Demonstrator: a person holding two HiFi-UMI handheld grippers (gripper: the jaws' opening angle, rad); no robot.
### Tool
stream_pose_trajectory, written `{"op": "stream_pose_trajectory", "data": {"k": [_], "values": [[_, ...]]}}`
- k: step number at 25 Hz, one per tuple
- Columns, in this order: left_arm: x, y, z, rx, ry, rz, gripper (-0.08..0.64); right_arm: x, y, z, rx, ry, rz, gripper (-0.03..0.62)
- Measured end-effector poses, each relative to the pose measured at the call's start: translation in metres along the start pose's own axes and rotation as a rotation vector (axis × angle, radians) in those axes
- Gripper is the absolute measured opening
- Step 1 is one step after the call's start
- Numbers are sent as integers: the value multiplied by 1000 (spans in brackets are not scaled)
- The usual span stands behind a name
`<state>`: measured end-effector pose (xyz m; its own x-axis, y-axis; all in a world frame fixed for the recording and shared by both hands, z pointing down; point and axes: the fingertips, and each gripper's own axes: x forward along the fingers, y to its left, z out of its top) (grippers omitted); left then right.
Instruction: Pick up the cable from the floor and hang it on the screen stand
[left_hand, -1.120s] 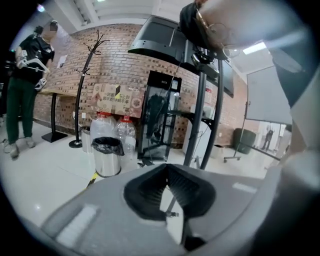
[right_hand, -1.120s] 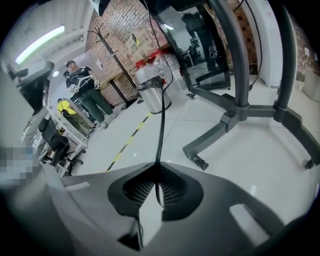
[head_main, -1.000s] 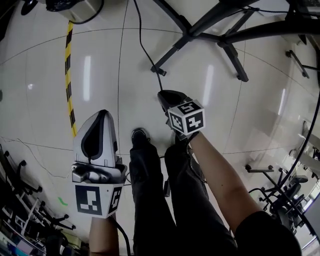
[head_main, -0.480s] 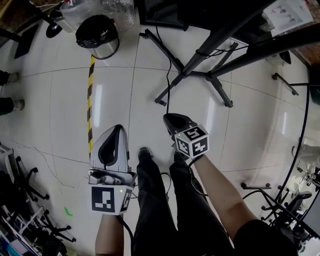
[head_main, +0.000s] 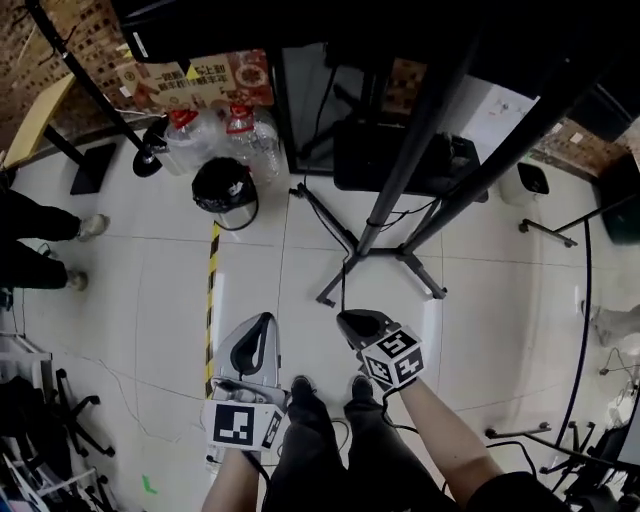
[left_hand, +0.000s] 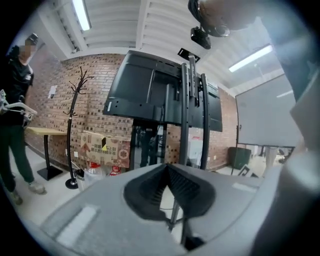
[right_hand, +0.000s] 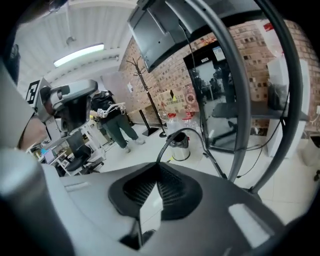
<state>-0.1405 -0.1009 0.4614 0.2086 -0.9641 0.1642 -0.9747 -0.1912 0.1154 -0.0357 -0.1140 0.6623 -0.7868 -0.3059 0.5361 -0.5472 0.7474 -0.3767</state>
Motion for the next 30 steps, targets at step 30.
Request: {"op": "stream_pose_trajectory", "data": {"k": [30], "values": [[-42,-31,120,148,-112,-103,5,-151,115,248,-534,-227,-127,18]]}}
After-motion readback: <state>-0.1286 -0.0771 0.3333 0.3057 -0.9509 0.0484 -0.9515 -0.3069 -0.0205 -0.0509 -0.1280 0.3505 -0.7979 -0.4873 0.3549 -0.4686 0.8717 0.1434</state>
